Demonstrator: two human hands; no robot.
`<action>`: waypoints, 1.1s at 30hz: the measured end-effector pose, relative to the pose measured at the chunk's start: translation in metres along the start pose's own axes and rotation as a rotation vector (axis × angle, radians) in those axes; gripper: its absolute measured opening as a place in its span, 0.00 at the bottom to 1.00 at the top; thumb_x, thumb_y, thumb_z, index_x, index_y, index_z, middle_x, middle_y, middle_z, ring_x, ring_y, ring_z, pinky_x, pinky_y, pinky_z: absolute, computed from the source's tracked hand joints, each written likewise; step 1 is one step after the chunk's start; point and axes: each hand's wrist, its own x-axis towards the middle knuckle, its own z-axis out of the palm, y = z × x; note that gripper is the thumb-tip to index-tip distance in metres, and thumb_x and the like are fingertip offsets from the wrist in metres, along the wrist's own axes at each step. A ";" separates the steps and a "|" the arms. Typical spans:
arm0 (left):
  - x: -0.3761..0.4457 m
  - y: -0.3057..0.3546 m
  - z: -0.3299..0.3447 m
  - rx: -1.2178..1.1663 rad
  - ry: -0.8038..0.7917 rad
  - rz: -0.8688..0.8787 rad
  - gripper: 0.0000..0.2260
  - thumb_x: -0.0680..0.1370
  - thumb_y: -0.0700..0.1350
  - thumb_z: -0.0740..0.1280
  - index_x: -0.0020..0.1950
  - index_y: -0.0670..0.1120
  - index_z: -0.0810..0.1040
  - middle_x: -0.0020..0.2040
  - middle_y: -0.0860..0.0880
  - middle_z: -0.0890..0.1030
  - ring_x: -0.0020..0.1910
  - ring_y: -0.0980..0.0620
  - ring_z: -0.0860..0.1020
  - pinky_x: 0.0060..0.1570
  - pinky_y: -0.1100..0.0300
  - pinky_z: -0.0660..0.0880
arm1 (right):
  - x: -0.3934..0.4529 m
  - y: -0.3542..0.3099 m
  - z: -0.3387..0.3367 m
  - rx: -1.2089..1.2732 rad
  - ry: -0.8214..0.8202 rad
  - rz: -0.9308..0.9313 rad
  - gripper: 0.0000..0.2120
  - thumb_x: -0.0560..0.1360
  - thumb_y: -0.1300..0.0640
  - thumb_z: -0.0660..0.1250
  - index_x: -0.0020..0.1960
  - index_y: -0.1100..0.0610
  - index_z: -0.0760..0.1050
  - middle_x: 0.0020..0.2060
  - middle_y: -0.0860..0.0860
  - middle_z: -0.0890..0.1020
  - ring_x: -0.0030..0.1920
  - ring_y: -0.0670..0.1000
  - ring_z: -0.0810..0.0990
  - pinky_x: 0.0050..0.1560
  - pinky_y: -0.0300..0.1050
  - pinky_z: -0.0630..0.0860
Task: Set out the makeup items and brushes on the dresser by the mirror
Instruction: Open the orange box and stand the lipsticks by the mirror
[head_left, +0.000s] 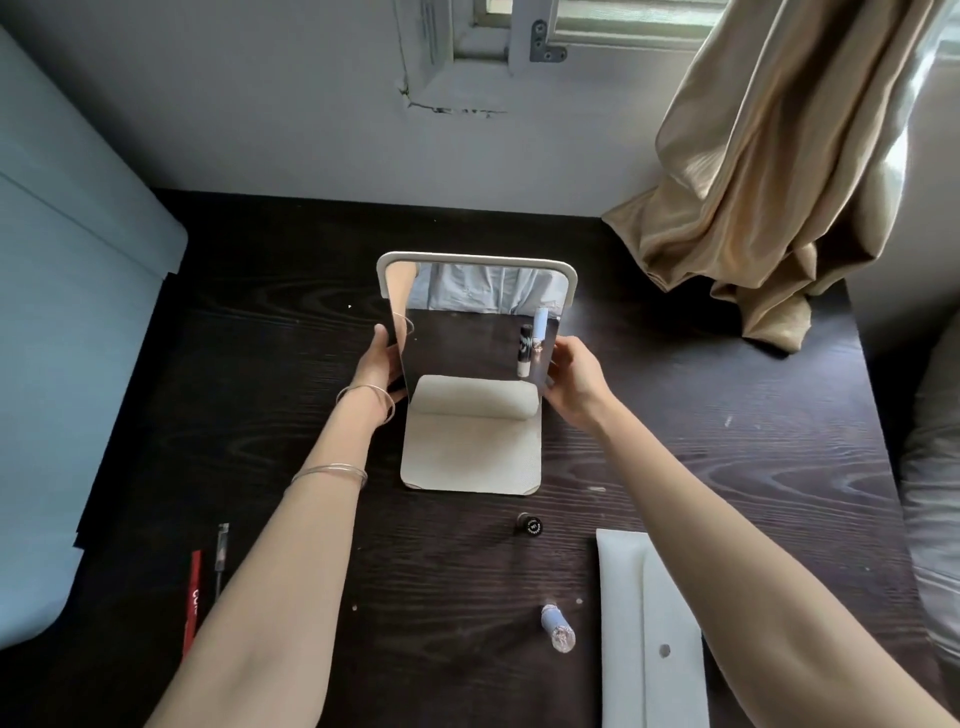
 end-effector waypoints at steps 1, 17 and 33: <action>-0.001 0.001 0.000 -0.008 -0.002 -0.019 0.25 0.80 0.61 0.45 0.68 0.51 0.70 0.66 0.52 0.73 0.68 0.50 0.68 0.61 0.53 0.63 | 0.000 0.002 0.001 0.005 0.022 0.005 0.15 0.76 0.66 0.53 0.32 0.58 0.67 0.21 0.47 0.74 0.26 0.46 0.69 0.22 0.34 0.65; 0.002 0.006 0.007 0.095 0.068 -0.002 0.23 0.79 0.63 0.49 0.62 0.52 0.73 0.63 0.50 0.76 0.61 0.50 0.73 0.64 0.53 0.67 | 0.003 0.005 0.006 -0.096 0.037 -0.016 0.16 0.74 0.63 0.53 0.28 0.55 0.63 0.21 0.47 0.67 0.27 0.47 0.57 0.27 0.39 0.56; -0.132 -0.127 -0.012 0.767 -0.076 0.463 0.11 0.74 0.32 0.64 0.46 0.47 0.80 0.44 0.51 0.82 0.45 0.54 0.79 0.52 0.63 0.74 | -0.169 0.055 -0.092 -0.283 0.129 -0.069 0.11 0.78 0.61 0.58 0.56 0.57 0.77 0.55 0.56 0.81 0.57 0.53 0.79 0.63 0.47 0.72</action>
